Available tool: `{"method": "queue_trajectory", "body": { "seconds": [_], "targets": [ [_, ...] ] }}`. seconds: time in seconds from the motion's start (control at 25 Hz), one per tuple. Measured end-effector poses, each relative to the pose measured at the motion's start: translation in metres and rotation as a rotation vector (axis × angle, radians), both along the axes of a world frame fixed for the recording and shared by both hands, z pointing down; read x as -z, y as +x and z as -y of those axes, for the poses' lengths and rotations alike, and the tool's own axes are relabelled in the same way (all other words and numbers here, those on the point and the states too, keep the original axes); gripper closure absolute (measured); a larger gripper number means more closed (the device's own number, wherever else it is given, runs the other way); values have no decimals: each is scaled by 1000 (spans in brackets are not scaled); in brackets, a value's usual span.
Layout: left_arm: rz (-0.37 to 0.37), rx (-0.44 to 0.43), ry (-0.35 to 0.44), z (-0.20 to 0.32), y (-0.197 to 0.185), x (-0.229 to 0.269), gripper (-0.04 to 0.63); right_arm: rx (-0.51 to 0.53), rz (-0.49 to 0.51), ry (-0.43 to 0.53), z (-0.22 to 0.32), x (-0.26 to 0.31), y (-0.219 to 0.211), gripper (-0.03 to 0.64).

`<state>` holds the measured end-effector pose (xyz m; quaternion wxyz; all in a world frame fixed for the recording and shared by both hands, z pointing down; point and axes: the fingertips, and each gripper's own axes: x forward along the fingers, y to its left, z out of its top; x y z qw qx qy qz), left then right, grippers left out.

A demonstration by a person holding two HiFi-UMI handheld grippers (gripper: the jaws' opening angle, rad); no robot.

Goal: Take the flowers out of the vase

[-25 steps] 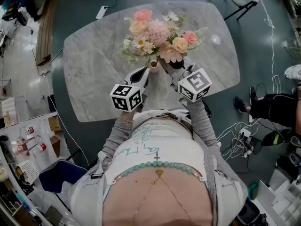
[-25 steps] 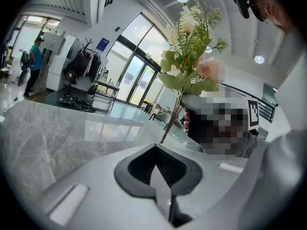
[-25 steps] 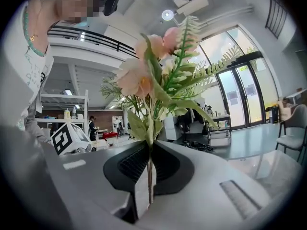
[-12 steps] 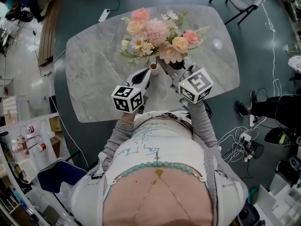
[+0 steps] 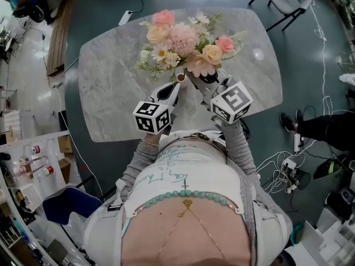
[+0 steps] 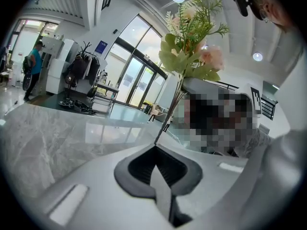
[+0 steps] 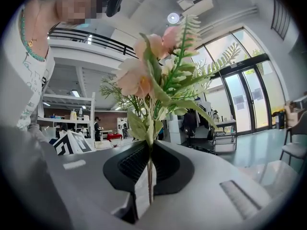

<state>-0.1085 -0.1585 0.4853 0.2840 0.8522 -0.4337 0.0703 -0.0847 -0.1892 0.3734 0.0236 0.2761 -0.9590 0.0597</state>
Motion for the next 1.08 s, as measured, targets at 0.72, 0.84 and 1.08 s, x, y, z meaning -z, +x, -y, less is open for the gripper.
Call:
{"method": "queue_trajectory", "body": {
  "seconds": [0.72, 0.84, 1.08],
  "targets": [
    [-2, -16, -10, -3, 10, 2, 595, -3, -6, 0, -1, 1, 5, 571],
    [1, -18, -12, -5, 7, 1, 595, -3, -5, -2, -2, 0, 2, 571],
    [2, -16, -7, -6, 9, 4, 595, 2, -6, 0, -5, 3, 4, 571]
  ]
}}
